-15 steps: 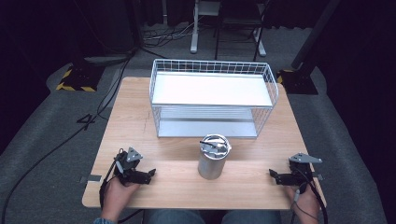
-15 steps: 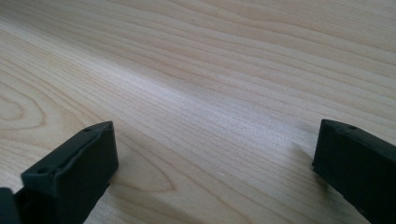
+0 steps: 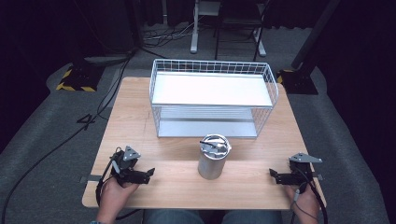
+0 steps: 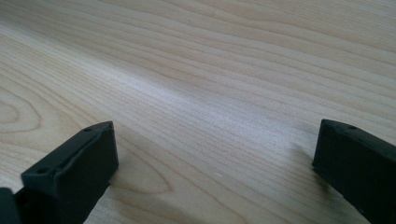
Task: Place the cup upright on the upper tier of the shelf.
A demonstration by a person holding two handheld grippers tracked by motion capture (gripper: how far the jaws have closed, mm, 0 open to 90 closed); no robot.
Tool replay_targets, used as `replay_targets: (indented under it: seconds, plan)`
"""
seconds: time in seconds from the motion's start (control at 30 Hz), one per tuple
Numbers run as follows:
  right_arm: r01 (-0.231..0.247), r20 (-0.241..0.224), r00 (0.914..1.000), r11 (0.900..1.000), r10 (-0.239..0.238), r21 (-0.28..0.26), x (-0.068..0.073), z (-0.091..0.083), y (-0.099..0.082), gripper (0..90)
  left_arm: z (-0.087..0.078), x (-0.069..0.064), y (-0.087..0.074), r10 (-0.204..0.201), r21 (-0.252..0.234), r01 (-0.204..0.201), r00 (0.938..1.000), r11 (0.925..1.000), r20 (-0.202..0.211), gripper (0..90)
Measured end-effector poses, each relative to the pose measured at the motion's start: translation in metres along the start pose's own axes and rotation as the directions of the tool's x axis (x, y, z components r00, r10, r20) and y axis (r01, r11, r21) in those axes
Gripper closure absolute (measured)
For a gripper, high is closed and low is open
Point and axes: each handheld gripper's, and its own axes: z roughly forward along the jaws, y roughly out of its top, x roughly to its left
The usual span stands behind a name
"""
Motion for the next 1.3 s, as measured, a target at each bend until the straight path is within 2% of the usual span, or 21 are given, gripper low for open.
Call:
replay_targets:
  seconds: [0.07,0.2,0.27,0.3,0.37,0.4,0.47,0.57,0.6,0.63,0.7,0.73,0.8,0.83,0.87,1.0,1.1,1.13,1.3]
  plan:
    - [-0.001,0.000,1.0000,1.0000,0.001,0.000,0.000,0.000,0.000,0.0,-0.005,-0.002,0.002,0.000,-0.013,-0.001,1.0000,0.9999,-0.006,0.0]
    - [-0.001,0.000,1.0000,1.0000,0.001,0.000,0.000,0.000,0.000,0.0,-0.015,-0.005,0.007,-0.022,-0.062,0.024,0.9993,0.9978,0.032,0.0]
    - [-0.001,0.000,1.0000,1.0000,0.001,0.000,0.000,0.000,0.000,0.0,-0.017,-0.006,0.008,-0.026,-0.073,0.029,0.9989,0.9969,0.038,0.0]
    - [-0.001,0.000,1.0000,1.0000,0.001,0.000,0.000,0.000,0.000,0.0,-0.022,-0.007,0.010,-0.038,-0.097,0.042,0.9982,0.9944,0.048,0.0]
    - [-0.001,0.000,1.0000,1.0000,0.001,0.000,0.000,0.000,0.000,0.0,-0.025,-0.008,0.011,-0.034,-0.109,0.040,0.9978,0.9932,0.056,0.0]
    - [-0.002,0.001,1.0000,1.0000,0.002,0.000,0.000,0.000,0.000,0.0,-0.030,-0.011,0.013,-0.035,-0.135,0.044,0.9970,0.9899,0.069,0.0]
    - [-0.002,0.001,1.0000,1.0000,0.002,0.000,0.000,0.000,0.000,0.0,-0.034,-0.014,0.015,-0.022,-0.154,0.034,0.9969,0.9875,0.076,0.0]
    - [-0.002,0.001,1.0000,1.0000,0.002,0.000,0.000,0.000,0.000,0.0,-0.036,-0.018,0.018,-0.009,-0.170,0.025,0.9954,0.9852,0.095,0.0]
    - [-0.002,0.001,1.0000,1.0000,0.002,0.000,0.000,0.000,0.000,0.0,-0.038,-0.021,0.020,0.000,-0.184,0.023,0.9926,0.9826,0.121,0.0]
    - [-0.002,0.001,1.0000,1.0000,0.002,0.000,0.000,0.000,0.000,0.0,-0.038,-0.021,0.020,0.000,-0.184,0.023,0.9926,0.9826,0.121,0.0]
    - [-0.002,0.001,1.0000,1.0000,0.002,0.000,0.000,0.000,0.000,0.0,-0.041,-0.024,0.023,0.012,-0.211,0.017,0.9907,0.9773,0.136,0.0]
    - [-0.002,0.001,1.0000,1.0000,0.002,0.000,0.000,0.000,0.000,0.0,-0.045,-0.026,0.026,0.026,-0.240,0.011,0.9881,0.9707,0.152,0.0]
    - [-0.002,0.001,1.0000,1.0000,0.002,0.000,0.000,0.000,0.000,0.0,-0.047,-0.029,0.029,0.037,-0.271,0.008,0.9859,0.9627,0.163,0.0]
    - [-0.002,0.001,1.0000,1.0000,0.002,0.000,0.000,0.000,0.000,0.0,-0.047,-0.029,0.029,0.037,-0.271,0.008,0.9859,0.9627,0.163,0.0]
    - [-0.002,0.001,1.0000,1.0000,0.002,0.000,0.000,0.000,0.000,0.0,-0.050,-0.032,0.031,0.045,-0.292,0.011,0.9824,0.9562,0.181,0.0]
    - [-0.002,0.001,1.0000,1.0000,0.002,-0.001,0.000,0.000,0.000,0.1,-0.052,-0.037,0.035,0.067,-0.328,-0.002,0.9800,0.9446,0.187,0.0]
    - [-0.002,0.001,1.0000,1.0000,0.002,0.000,0.000,0.000,0.000,0.1,-0.052,-0.038,0.037,0.078,-0.338,-0.008,0.9775,0.9411,0.196,0.0]
    - [-0.002,0.001,1.0000,1.0000,0.002,-0.001,0.000,0.000,0.000,0.1,-0.051,-0.041,0.038,0.087,-0.348,-0.011,0.9752,0.9373,0.203,0.0]
    - [-0.002,0.001,1.0000,1.0000,0.002,-0.001,0.000,0.000,0.000,0.1,-0.046,-0.049,0.045,0.122,-0.360,-0.034,0.9669,0.9324,0.224,0.0]
